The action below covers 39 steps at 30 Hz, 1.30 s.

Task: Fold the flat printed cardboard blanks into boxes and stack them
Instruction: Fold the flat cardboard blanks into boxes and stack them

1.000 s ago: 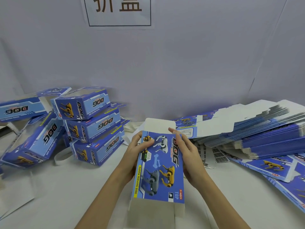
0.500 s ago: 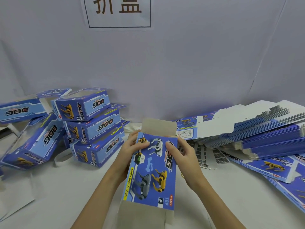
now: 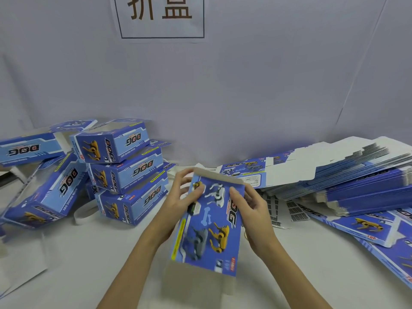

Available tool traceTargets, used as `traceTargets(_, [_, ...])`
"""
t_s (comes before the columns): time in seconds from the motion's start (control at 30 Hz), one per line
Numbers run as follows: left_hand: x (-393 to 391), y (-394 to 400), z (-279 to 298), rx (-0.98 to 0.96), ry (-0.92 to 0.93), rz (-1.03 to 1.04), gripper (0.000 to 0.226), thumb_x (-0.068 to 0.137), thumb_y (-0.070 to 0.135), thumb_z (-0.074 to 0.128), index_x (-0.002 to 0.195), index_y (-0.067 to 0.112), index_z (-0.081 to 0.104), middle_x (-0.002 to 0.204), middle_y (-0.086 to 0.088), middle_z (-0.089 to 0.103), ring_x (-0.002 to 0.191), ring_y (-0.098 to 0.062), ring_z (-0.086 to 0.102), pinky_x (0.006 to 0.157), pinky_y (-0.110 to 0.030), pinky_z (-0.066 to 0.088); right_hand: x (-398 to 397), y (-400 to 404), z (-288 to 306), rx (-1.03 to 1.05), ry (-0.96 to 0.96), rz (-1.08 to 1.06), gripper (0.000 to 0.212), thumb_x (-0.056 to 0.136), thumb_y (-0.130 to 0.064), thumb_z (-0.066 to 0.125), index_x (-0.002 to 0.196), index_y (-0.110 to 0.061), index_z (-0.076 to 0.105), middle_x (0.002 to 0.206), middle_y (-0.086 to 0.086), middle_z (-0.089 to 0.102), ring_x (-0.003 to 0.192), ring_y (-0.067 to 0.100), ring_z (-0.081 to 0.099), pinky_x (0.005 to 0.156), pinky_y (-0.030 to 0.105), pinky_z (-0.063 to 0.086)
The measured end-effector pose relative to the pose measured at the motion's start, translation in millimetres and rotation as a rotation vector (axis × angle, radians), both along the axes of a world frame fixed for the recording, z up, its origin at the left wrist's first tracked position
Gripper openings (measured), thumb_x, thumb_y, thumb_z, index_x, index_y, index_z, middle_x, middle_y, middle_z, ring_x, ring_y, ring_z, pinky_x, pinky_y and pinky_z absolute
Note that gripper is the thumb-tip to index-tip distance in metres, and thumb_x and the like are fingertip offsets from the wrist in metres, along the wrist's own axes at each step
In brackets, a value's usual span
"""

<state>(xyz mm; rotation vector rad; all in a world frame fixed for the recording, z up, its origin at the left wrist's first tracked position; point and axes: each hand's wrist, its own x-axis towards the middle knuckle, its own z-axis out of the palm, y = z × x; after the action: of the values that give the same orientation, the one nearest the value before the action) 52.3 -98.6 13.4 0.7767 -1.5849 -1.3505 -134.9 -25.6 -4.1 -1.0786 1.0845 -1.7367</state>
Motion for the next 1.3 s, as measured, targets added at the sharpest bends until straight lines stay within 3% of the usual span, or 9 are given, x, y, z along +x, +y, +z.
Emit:
traceTargets(0.17, [7.6, 0.9, 6.1, -0.474, -0.374, 0.239, 0.072, 0.076, 0.080, 0.068, 0.135, 0.040, 0.057, 0.120, 0.027, 0.064, 0.113, 0.000, 0.063, 0.090, -0.021, 0.049, 4.5, -1.5, 0.0, -0.118, -0.061, -0.424, 0.037, 0.090, -0.039, 0.082, 0.121, -0.028, 0.066, 0.127, 0.017, 0.067, 0.097, 0.027, 0.077, 0.074, 0.035, 0.063])
traceTargets(0.27, [-9.2, 11.1, 2.9, -0.828, -0.670, 0.278, 0.118, 0.065, 0.099, 0.057, 0.160, 0.034, 0.032, 0.149, 0.018, 0.043, 0.139, -0.007, 0.042, 0.112, -0.033, 0.036, 12.4, 0.6, -4.7, -0.131, 0.061, -0.451, 0.041, 0.088, -0.043, 0.083, 0.121, -0.031, 0.062, 0.131, 0.016, 0.061, 0.108, 0.031, 0.071, 0.094, 0.051, 0.059])
traceTargets(0.37, [-22.0, 15.3, -4.7, -0.765, -0.753, 0.285, 0.140, 0.055, 0.106, 0.052, 0.165, 0.037, -0.003, 0.157, 0.010, 0.024, 0.148, -0.013, 0.025, 0.119, -0.040, 0.026, 20.0, -2.5, -5.2, -0.092, 0.106, -0.287, 0.032, 0.099, -0.044, 0.067, 0.122, -0.024, 0.059, 0.128, 0.008, 0.068, 0.120, 0.030, 0.067, 0.098, 0.044, 0.055])
traceTargets(0.47, [-8.4, 5.2, -3.5, -0.690, -0.697, 0.248, 0.137, 0.057, 0.096, 0.061, 0.164, 0.040, -0.003, 0.153, 0.013, 0.022, 0.144, -0.012, 0.025, 0.122, -0.040, 0.024, 14.5, -4.3, 4.6, 0.020, 0.019, -0.122, 0.044, 0.106, -0.050, 0.044, 0.120, -0.011, 0.060, 0.117, 0.009, 0.075, 0.112, 0.026, 0.073, 0.079, 0.030, 0.060])
traceTargets(0.6, [-5.0, 4.0, -7.3, -0.824, -0.722, 0.165, 0.131, 0.061, 0.087, 0.072, 0.162, 0.048, -0.001, 0.155, 0.012, 0.020, 0.146, -0.011, 0.022, 0.123, -0.039, 0.020, 1.3, 1.5, 10.1, 0.066, 0.030, -0.045, 0.065, 0.095, -0.063, 0.067, 0.115, -0.002, 0.052, 0.105, 0.021, 0.074, 0.096, 0.027, 0.078, 0.075, 0.040, 0.063])
traceTargets(0.7, [-11.3, 6.9, -11.2, -0.951, -0.766, 0.211, 0.126, 0.065, 0.086, 0.068, 0.165, 0.042, 0.004, 0.155, 0.006, 0.023, 0.145, -0.014, 0.021, 0.121, -0.040, 0.021, -8.2, 1.7, 14.2, 0.101, 0.020, 0.015, 0.063, 0.076, -0.059, 0.078, 0.123, -0.023, 0.057, 0.113, 0.009, 0.077, 0.100, 0.026, 0.079, 0.069, 0.038, 0.066])
traceTargets(0.83, [-13.9, 9.2, -12.3, -0.995, -0.786, 0.243, 0.125, 0.067, 0.083, 0.068, 0.166, 0.037, 0.007, 0.152, 0.004, 0.027, 0.142, -0.016, 0.024, 0.119, -0.043, 0.025, -11.0, 2.5, 13.6, 0.055, 0.081, 0.070, 0.060, 0.085, -0.048, 0.075, 0.139, -0.057, 0.051, 0.110, 0.004, 0.078, 0.102, 0.024, 0.079, 0.071, 0.035, 0.065])
traceTargets(1.03, [-18.2, 14.4, -9.9, -0.891, -0.750, 0.162, 0.133, 0.060, 0.095, 0.067, 0.162, 0.049, -0.004, 0.166, 0.016, 0.012, 0.153, -0.010, 0.016, 0.119, -0.035, 0.015, -11.5, 1.9, 13.9, 0.060, 0.137, 0.092, 0.056, 0.092, -0.049, 0.061, 0.148, -0.048, 0.054, 0.115, -0.010, 0.078, 0.109, 0.017, 0.077, 0.075, 0.030, 0.064])
traceTargets(1.3, [-12.9, 13.9, -3.8, -0.965, -0.806, 0.224, 0.111, 0.070, 0.084, 0.065, 0.159, 0.057, 0.004, 0.162, 0.015, 0.016, 0.148, -0.017, 0.026, 0.113, -0.052, 0.029, -11.8, 4.9, 20.2, 0.159, 0.127, 0.225, 0.034, 0.099, -0.055, 0.062, 0.130, -0.067, 0.060, 0.138, -0.018, 0.067, 0.124, 0.013, 0.069, 0.086, 0.032, 0.063])
